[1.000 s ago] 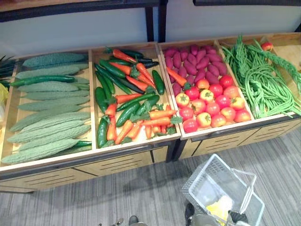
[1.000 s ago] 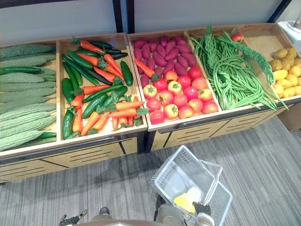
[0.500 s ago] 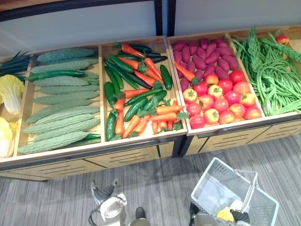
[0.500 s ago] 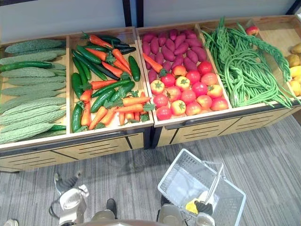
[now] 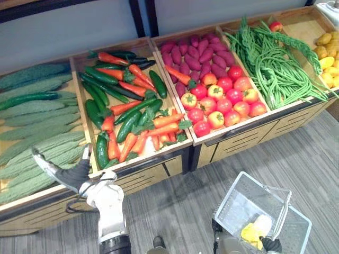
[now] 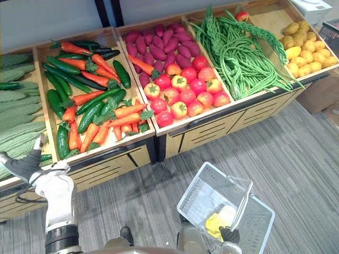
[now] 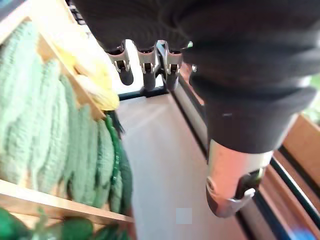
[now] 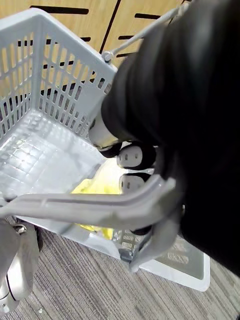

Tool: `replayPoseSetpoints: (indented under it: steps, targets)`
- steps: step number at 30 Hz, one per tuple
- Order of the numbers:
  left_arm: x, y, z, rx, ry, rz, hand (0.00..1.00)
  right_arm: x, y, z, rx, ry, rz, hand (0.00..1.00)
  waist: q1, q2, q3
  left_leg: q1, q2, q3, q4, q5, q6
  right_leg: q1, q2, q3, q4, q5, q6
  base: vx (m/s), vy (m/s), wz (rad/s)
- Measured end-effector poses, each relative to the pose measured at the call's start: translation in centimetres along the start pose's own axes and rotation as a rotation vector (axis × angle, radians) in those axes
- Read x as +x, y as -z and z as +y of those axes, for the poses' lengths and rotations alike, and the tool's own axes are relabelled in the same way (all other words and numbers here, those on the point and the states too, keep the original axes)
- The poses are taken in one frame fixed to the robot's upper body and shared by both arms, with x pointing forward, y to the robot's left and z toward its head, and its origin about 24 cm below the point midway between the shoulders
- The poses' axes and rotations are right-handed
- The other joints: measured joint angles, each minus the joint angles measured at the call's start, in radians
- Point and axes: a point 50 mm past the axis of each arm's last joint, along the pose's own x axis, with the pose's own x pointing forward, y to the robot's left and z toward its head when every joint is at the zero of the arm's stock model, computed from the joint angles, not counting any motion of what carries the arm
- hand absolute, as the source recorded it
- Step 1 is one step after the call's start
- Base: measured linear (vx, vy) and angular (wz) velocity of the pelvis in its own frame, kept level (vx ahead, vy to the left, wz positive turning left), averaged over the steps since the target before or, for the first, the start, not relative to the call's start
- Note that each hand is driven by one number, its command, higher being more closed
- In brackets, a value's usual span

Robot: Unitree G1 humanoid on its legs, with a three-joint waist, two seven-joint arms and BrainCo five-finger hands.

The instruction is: Pick vegetable in the basket

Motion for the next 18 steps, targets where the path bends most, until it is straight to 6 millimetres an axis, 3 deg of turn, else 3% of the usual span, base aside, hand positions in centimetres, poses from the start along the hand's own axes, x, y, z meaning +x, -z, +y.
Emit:
replayPoseSetpoints:
  steps: [6, 10, 16, 18]
  targets:
    - [1.2, -1.0, -1.3, 0.091, 0.169, -0.172, 0.00, 0.2, -0.3, -0.3, -0.013, -0.008, -0.012, 1.00, -0.004, 0.001, -0.001, 0.003, -0.004, 0.000, 0.001, -0.012, 0.012, -0.003, 0.000, 0.015, -0.006, 0.008, 0.003, 0.00, -0.003, -0.07]
    - [3.1, 0.4, -2.6, 0.311, 0.401, -0.287, 0.00, 0.6, -1.2, -0.9, -0.060, -0.013, -0.047, 1.00, -0.006, 0.005, -0.002, -0.019, -0.011, 0.002, 0.015, -0.022, 0.013, -0.017, -0.007, 0.023, -0.029, 0.033, 0.002, -0.06, -0.011, -0.08]
    - [4.2, 0.9, -4.7, 0.538, 0.657, -0.440, 0.00, 1.1, -2.2, -1.9, -0.100, -0.019, -0.085, 1.00, -0.010, 0.017, -0.006, -0.051, -0.018, 0.014, 0.020, -0.023, 0.013, -0.050, -0.011, 0.040, -0.051, 0.053, 0.002, -0.04, -0.024, -0.09]
    - [4.5, 1.2, -5.4, 0.620, 0.731, -0.481, 0.00, 1.3, -2.7, -2.1, -0.105, -0.020, -0.100, 1.00, -0.024, 0.023, -0.005, -0.056, -0.018, 0.014, 0.020, -0.022, 0.014, -0.053, -0.012, 0.041, -0.056, 0.062, 0.002, 0.00, -0.009, -0.02]
